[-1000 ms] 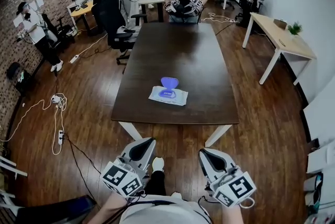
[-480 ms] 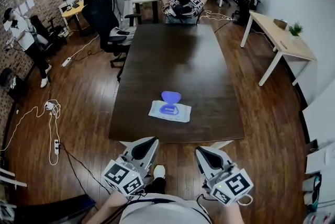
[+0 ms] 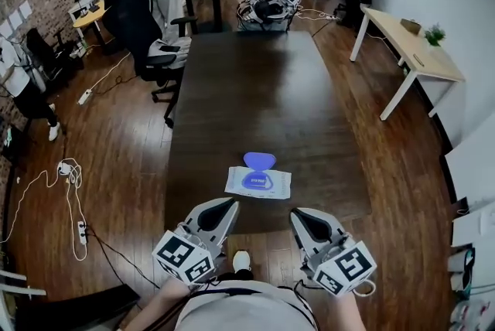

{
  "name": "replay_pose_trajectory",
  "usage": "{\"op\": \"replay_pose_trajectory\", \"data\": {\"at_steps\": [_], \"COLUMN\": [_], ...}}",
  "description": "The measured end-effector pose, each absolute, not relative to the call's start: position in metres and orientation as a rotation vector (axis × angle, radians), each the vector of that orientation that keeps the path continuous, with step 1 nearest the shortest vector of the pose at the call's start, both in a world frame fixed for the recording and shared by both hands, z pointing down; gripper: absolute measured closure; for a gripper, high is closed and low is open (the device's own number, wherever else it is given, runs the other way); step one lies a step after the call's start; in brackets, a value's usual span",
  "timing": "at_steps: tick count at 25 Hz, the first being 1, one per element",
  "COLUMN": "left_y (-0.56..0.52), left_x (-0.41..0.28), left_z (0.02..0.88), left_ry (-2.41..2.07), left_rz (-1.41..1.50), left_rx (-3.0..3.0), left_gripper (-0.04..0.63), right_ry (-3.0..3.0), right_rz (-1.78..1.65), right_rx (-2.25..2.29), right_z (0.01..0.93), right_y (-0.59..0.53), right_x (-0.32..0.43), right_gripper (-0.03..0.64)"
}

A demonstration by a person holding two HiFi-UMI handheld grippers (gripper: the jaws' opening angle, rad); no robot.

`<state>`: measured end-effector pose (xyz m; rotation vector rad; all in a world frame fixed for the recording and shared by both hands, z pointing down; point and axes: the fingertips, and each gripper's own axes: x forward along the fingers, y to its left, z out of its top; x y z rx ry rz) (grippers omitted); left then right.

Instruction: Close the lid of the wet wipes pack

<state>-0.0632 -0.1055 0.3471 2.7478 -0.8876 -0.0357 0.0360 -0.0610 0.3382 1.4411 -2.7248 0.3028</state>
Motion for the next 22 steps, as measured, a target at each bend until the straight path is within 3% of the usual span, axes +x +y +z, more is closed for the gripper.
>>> {"op": "replay_pose_trajectory", "data": {"at_steps": [22], "left_y": [-0.211], "left_x": [-0.05], "left_z": [0.409], "left_ry": [-0.796], "left_rz": [0.012], "left_rx": [2.607], "left_gripper": [0.594], "right_ry": [-2.635], "right_rz": [0.355], "right_rx": [1.314], "right_z": [0.39], "right_y": [-0.198], "right_x": [0.04], "right_gripper": [0.611]}}
